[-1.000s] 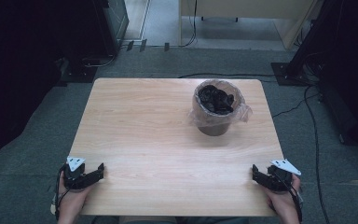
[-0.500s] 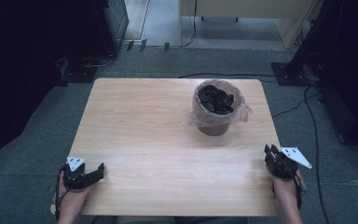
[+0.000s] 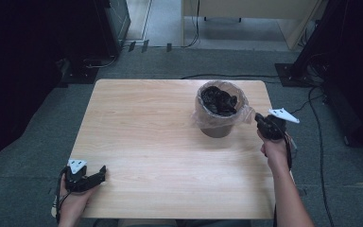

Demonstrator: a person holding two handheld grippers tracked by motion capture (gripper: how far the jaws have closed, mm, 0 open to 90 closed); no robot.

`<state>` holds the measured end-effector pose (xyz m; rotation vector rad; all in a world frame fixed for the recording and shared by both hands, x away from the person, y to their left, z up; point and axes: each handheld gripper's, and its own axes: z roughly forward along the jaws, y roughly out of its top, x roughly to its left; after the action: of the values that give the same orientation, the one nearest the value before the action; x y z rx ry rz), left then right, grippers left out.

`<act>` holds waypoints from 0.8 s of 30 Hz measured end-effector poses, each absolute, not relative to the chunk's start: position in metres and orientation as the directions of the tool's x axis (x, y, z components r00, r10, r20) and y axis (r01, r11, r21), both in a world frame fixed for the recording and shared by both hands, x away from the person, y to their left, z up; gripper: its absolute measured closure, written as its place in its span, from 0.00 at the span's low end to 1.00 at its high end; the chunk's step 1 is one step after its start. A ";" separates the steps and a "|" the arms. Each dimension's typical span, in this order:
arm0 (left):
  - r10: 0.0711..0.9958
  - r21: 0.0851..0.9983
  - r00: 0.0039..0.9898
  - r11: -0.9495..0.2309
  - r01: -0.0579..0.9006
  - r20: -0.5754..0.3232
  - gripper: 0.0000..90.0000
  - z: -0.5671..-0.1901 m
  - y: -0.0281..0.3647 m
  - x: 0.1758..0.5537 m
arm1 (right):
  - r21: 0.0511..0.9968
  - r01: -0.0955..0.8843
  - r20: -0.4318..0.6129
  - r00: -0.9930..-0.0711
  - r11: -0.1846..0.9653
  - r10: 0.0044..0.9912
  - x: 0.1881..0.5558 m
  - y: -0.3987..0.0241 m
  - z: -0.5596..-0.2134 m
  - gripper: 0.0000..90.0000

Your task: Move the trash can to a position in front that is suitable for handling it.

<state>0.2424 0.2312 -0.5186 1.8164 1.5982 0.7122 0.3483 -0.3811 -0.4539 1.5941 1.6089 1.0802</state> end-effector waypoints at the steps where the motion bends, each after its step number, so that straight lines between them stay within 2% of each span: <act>1: 0.992 0.743 0.127 -0.086 0.664 0.001 0.19 -0.519 0.231 0.242 | 0.872 0.483 0.122 -0.054 -0.081 0.991 0.355 -0.381 -0.452 1.00; 4: 0.991 0.743 0.131 -0.088 0.664 0.000 0.19 -0.519 0.231 0.242 | 0.868 0.479 0.152 -0.012 -0.128 0.988 0.366 -0.383 -0.448 1.00; 5: 0.991 0.742 0.133 -0.089 0.664 0.000 0.19 -0.519 0.231 0.242 | 0.866 0.472 0.193 -0.008 -0.166 0.981 0.377 -0.384 -0.446 1.00; 7: 0.991 0.742 0.135 -0.091 0.664 0.001 0.19 -0.519 0.231 0.242 | 0.866 0.468 0.206 -0.008 -0.178 0.979 0.386 -0.382 -0.444 1.00; 14: 0.990 0.741 0.140 -0.096 0.665 0.003 0.19 -0.518 0.231 0.242 | 0.869 0.489 0.157 -0.120 -0.079 0.980 0.409 -0.366 -0.447 1.00; 19: 0.989 0.741 0.144 -0.100 0.664 0.004 0.19 -0.519 0.231 0.242 | 0.891 0.454 0.134 -0.204 -0.028 0.970 0.413 -0.359 -0.450 1.00; 24: 0.989 0.742 0.146 -0.100 0.663 0.003 0.19 -0.519 0.231 0.242 | 0.894 0.448 0.137 -0.228 -0.021 0.964 0.412 -0.359 -0.452 1.00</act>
<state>0.2419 0.2307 -0.5186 1.8313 1.5792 0.7041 0.4116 -0.3589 -0.4520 1.4778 1.7102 1.2130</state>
